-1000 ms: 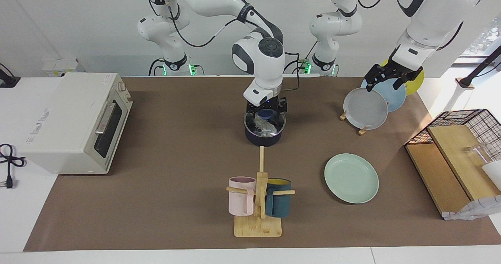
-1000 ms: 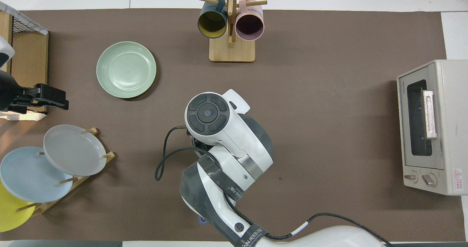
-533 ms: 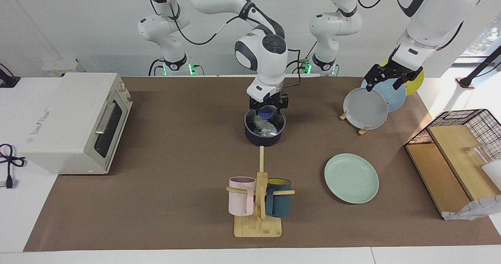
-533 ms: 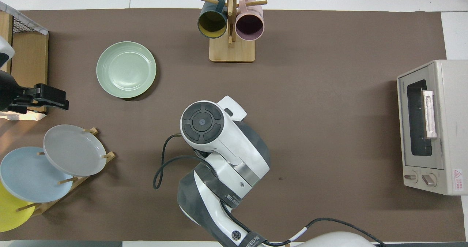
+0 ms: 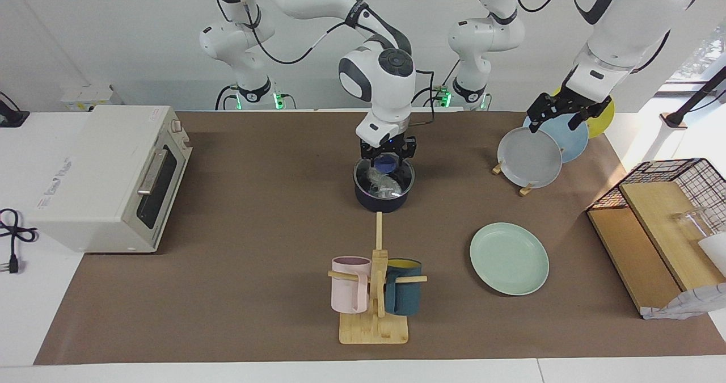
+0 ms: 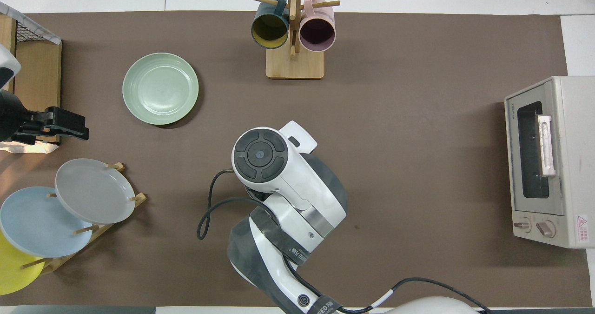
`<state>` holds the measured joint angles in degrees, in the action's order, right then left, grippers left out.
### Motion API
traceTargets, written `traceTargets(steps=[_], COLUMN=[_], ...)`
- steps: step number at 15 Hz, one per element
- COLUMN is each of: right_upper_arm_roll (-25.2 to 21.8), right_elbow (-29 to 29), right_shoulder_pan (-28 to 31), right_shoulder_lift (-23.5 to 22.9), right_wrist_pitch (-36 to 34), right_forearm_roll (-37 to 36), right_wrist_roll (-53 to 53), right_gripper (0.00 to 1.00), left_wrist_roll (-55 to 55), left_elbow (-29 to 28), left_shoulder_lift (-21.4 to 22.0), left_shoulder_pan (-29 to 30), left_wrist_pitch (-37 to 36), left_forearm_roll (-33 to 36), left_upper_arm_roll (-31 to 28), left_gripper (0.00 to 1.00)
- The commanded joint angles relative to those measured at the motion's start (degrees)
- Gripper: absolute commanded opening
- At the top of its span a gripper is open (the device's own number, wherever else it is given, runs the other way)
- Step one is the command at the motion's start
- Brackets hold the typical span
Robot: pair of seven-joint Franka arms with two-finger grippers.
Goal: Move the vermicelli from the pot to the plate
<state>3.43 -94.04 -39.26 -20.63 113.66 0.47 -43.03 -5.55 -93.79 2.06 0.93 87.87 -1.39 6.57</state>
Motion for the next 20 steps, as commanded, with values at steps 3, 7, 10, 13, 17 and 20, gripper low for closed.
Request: traceTargets(steps=[3, 7, 10, 13, 17, 20], right_upper_arm_roll=[0.26, -0.61, -0.44, -0.44, -0.53, -0.44], right_elbow=[-0.28, 5.78, 6.06, 5.97, 4.48, 3.25], right_shoulder_pan=[0.41, 1.81, 6.20, 11.29, 19.38, 26.06], right_shoulder_lift=[1.03, 1.38, 2.61, 3.40, 3.58, 3.58], right_wrist_pitch=[-0.10, -6.95, -8.63, -9.16, -9.60, -8.64], right_forearm_roll=[-0.30, -0.30, -0.30, -0.30, -0.30, -0.30], right_wrist_roll=[1.46, 3.74, 8.38, 14.98, 24.99, 33.95], right_gripper=[0.51, 0.51, 0.51, 0.51, 0.51, 0.51], left_wrist_roll=[0.27, 0.27, 0.19, 0.01, -13.37, -25.45], left_elbow=[-0.07, -0.25, -0.25, -0.60, -4.81, -9.11], left_shoulder_lift=[0.67, 0.75, 0.76, 0.84, 1.38, 0.23], left_shoulder_pan=[0.30, 0.04, -0.49, -1.45, -12.49, -20.24], left_wrist_pitch=[-0.68, -0.68, -0.51, -0.07, 5.28, 12.21], left_forearm_roll=[0.78, 0.78, 0.78, 0.60, 0.07, -2.03], left_upper_arm_roll=[0.02, 0.11, 0.11, 0.46, 0.46, 0.55], left_gripper=[1.00, 1.00, 1.00, 1.00, 1.00, 1.00])
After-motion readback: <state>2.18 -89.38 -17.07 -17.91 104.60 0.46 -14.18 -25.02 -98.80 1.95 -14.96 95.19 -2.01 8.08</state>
